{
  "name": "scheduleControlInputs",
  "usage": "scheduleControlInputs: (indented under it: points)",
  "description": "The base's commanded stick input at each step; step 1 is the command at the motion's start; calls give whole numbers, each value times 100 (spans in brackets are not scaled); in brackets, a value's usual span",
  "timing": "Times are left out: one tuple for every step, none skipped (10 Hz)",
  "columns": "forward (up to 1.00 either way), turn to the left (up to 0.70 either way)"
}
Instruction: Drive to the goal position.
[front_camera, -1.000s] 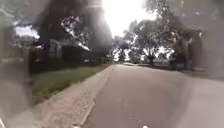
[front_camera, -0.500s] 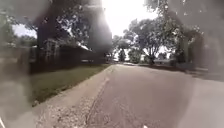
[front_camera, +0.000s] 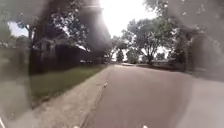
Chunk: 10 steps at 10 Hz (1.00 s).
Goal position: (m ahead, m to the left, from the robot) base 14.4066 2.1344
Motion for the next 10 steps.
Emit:
scheduleControlInputs:
  points:
    - [100,-32]
    - [100,-8]
    - [100,0]
    - [100,0]
    - [100,0]
    - [100,0]
    - [100,0]
    - [100,0]
    - [100,0]
    - [100,0]
